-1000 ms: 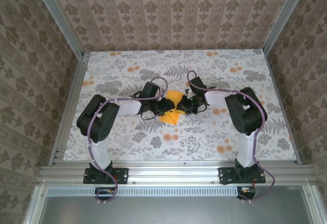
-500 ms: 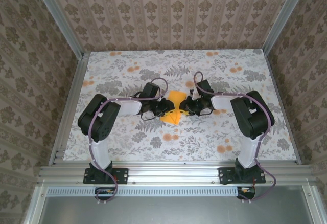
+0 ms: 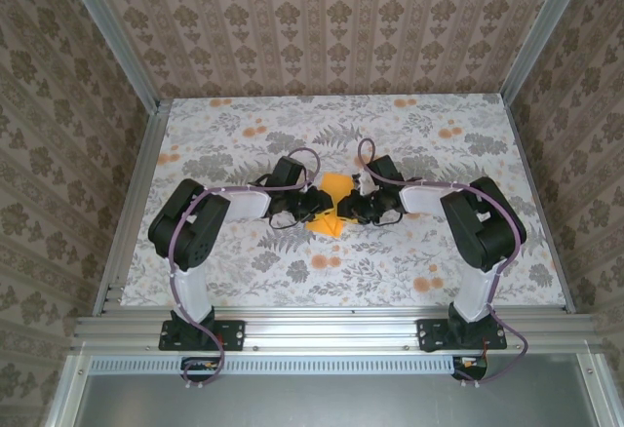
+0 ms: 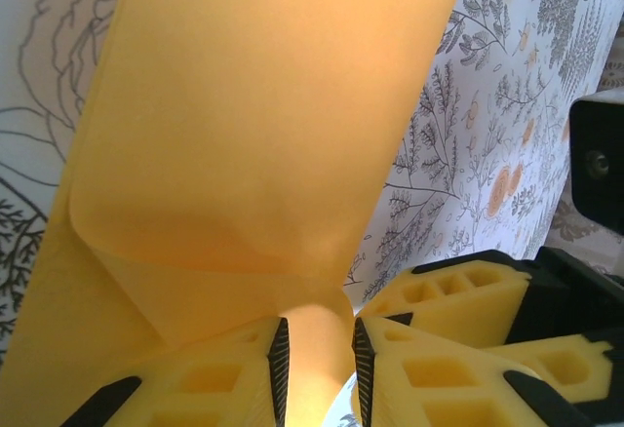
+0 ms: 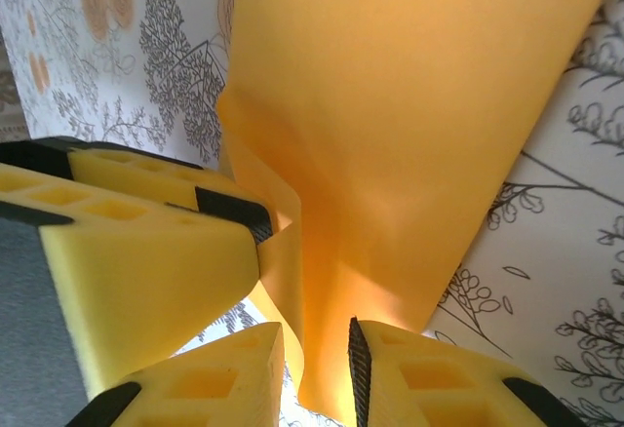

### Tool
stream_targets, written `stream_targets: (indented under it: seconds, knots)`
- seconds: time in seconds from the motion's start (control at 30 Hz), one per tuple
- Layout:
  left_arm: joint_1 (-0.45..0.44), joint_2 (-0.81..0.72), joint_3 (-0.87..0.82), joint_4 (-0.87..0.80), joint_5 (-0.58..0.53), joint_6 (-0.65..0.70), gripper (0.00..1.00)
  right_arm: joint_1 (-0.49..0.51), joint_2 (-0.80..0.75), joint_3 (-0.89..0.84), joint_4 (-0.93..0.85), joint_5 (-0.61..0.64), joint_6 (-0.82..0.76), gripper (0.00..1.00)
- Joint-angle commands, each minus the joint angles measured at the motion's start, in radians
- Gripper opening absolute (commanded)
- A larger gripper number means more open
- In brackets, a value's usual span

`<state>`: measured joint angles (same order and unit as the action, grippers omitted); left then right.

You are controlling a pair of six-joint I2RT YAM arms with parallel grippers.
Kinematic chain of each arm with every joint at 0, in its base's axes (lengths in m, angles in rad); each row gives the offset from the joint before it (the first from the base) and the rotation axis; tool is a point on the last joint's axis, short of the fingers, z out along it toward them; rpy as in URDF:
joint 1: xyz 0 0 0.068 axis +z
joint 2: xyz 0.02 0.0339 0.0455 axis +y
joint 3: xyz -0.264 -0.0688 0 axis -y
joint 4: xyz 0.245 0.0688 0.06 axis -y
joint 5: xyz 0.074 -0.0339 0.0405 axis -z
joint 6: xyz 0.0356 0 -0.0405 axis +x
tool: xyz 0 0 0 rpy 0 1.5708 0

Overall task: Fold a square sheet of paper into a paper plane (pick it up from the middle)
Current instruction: Fold the triangle a second time at the center of the table.

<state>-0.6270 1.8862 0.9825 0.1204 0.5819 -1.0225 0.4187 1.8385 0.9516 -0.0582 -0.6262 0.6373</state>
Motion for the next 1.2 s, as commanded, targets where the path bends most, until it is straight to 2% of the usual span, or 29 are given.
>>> stream_targets:
  seconds: [0.0,0.47,0.8,1.1,1.17]
  knots:
    - [0.003,0.025,0.035,-0.016,0.018,-0.022,0.26,0.014,-0.023,-0.013,-0.017,0.028,-0.055,0.27]
    - [0.003,0.037,0.046,-0.024,0.021,-0.043,0.22,0.035,-0.009,-0.049,0.139,-0.015,-0.020,0.27]
    - [0.003,0.020,0.039,-0.038,0.000,-0.074,0.20,0.035,-0.021,-0.157,0.339,0.059,0.091,0.17]
    - [0.003,0.015,0.045,-0.034,0.005,-0.082,0.19,0.036,-0.007,-0.157,0.364,0.048,0.119,0.16]
    - [0.003,0.013,0.044,-0.032,0.005,-0.085,0.19,0.035,-0.004,-0.157,0.361,0.053,0.121,0.13]
